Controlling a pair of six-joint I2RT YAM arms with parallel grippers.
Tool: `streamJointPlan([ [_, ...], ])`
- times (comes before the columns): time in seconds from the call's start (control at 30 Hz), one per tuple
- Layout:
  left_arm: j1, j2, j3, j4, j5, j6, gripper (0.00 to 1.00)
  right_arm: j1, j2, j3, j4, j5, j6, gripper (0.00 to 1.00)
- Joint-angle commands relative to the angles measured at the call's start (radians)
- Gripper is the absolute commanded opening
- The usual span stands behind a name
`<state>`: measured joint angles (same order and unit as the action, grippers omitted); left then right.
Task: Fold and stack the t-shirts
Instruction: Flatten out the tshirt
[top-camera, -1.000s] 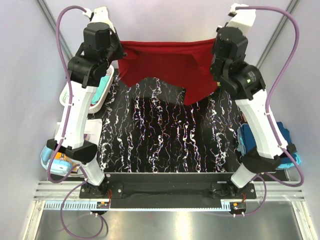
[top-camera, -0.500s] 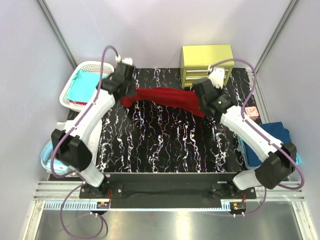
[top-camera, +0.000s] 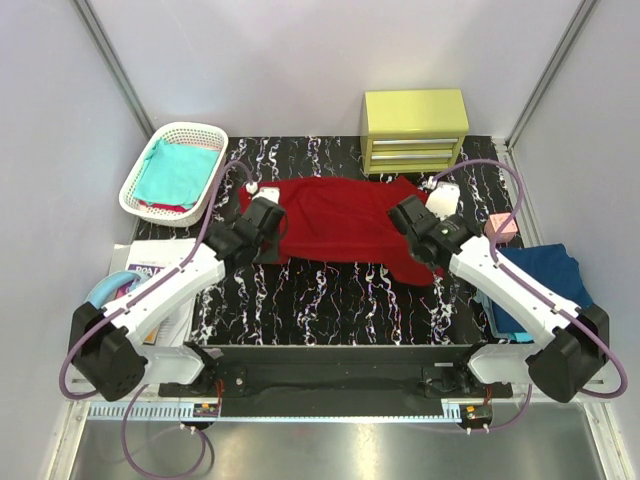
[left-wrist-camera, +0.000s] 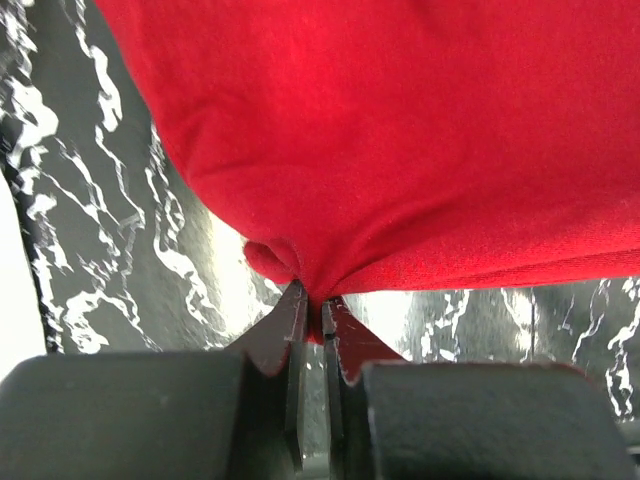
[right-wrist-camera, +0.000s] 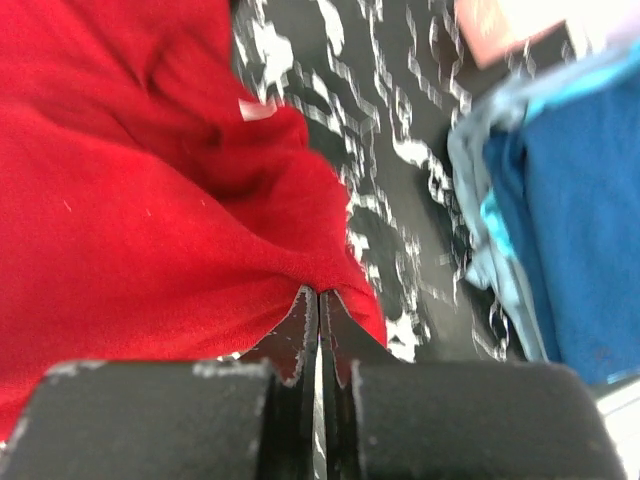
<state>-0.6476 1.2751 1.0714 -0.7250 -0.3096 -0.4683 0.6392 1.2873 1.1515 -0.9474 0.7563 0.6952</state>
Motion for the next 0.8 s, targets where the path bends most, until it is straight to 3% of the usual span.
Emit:
streamJointPlan([
  [0.0, -0.041, -0.062, -0.033, -0.002, 0.006, -0.055, 0.0, 0.01, -0.051, -0.033, -0.105, -0.081, 0.102, 0.0],
  [0.4, -0.115, -0.06, -0.103, -0.083, 0.06, -0.115, 0.05, 0.083, -0.062, -0.102, -0.263, -0.222, 0.237, 0.0],
  [0.53, -0.132, -0.051, -0.149, -0.091, 0.098, -0.135, 0.11, 0.085, -0.034, -0.111, -0.295, -0.271, 0.26, 0.0],
  [0.63, -0.145, -0.033, -0.174, -0.09, 0.116, -0.15, 0.28, 0.086, -0.026, -0.136, -0.3, -0.288, 0.277, 0.01],
  [0.77, -0.162, -0.04, -0.162, -0.094, 0.078, -0.156, 0.56, 0.088, -0.066, -0.107, -0.289, -0.246, 0.276, 0.22],
])
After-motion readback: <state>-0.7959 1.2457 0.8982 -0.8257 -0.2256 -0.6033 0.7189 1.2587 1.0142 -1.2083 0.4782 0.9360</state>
